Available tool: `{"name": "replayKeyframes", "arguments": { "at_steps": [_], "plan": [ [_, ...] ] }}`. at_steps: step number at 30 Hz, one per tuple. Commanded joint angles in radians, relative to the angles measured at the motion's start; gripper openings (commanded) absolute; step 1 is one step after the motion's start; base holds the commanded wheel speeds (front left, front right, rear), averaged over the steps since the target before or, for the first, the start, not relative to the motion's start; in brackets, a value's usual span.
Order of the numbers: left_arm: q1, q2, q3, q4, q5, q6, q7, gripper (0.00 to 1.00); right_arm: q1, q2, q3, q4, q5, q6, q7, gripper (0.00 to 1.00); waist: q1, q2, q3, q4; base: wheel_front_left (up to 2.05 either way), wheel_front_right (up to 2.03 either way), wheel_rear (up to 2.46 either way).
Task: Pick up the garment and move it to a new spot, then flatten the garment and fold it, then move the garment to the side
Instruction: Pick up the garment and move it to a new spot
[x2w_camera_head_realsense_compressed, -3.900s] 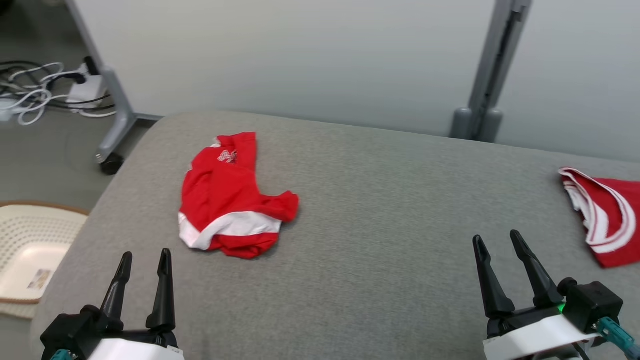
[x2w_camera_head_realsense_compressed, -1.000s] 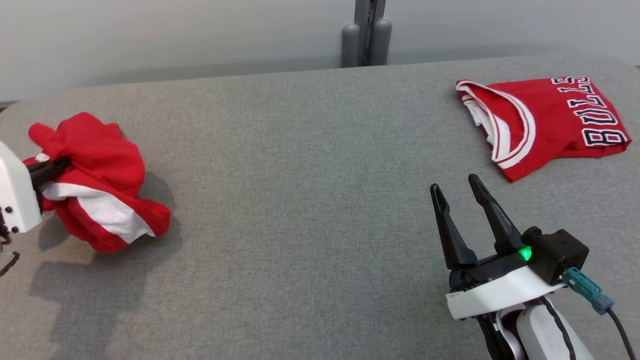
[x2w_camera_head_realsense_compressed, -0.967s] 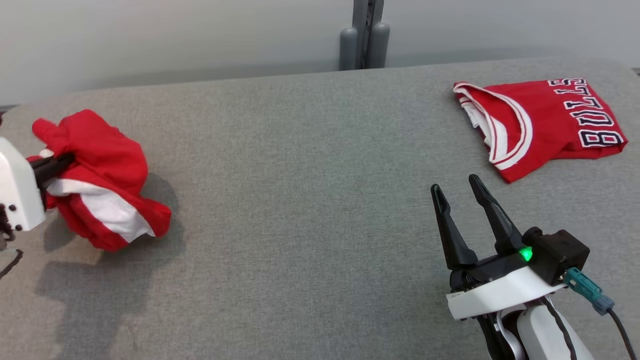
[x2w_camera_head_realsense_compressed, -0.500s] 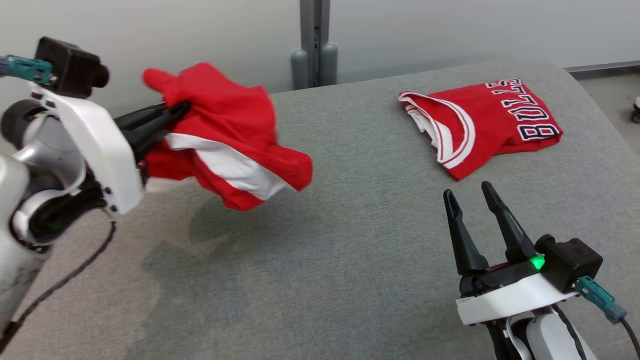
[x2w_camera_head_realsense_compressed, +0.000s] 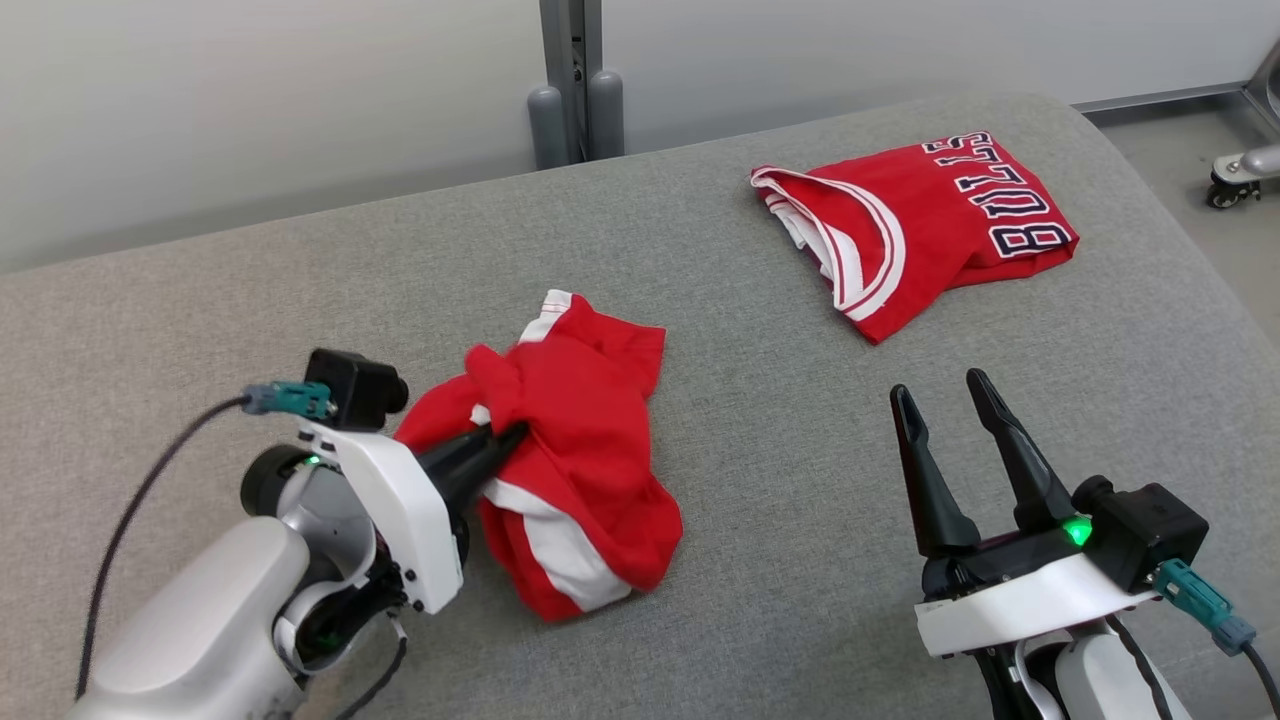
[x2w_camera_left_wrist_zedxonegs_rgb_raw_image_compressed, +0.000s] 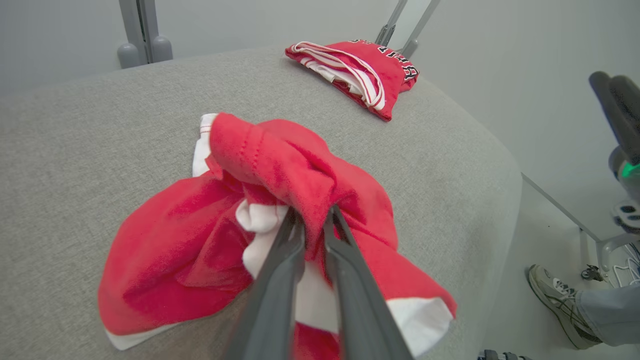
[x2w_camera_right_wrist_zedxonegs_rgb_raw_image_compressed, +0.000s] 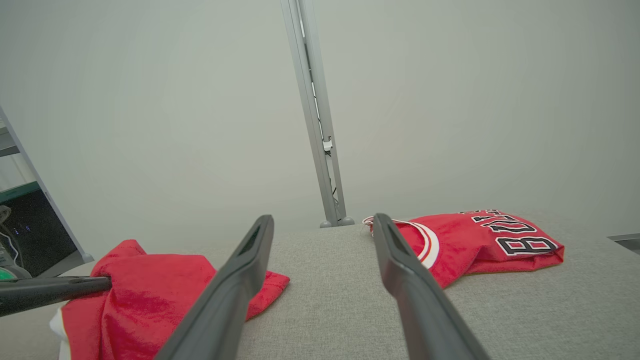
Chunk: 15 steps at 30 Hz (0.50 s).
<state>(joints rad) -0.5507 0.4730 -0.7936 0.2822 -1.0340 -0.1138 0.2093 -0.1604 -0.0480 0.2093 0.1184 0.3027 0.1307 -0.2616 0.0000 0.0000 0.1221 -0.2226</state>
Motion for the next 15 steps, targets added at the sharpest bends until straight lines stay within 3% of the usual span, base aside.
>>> {"name": "replayKeyframes", "arguments": {
  "at_steps": [1, 2, 7, 15],
  "plan": [
    [0.008, -0.005, -0.006, 0.021, 0.006, -0.006, -0.013, 0.95, 0.005, -0.005, -0.003, 0.003, -0.004, 0.000, -0.005, 1.00, 0.0000, 0.0000, -0.002, 0.006, 0.00, 0.00, 0.00],
    [0.009, -0.014, -0.012, 0.039, 0.010, -0.007, -0.023, 1.00, 0.005, -0.005, -0.004, 0.005, -0.006, 0.000, -0.005, 1.00, 0.0000, 0.0000, -0.004, 0.010, 0.00, 0.00, 0.00],
    [-0.006, -0.039, -0.030, 0.087, 0.023, -0.014, -0.074, 1.00, 0.007, -0.005, -0.002, 0.015, -0.014, 0.000, -0.005, 1.00, 0.0000, 0.0000, -0.023, 0.039, 0.00, 0.00, 0.00],
    [-0.027, 0.035, 0.009, 0.009, 0.049, -0.006, -0.138, 1.00, 0.020, -0.007, -0.019, 0.010, -0.023, 0.000, -0.005, 1.00, 0.0000, 0.0000, -0.055, 0.086, 0.00, 0.00, 0.00]
  ]
}}
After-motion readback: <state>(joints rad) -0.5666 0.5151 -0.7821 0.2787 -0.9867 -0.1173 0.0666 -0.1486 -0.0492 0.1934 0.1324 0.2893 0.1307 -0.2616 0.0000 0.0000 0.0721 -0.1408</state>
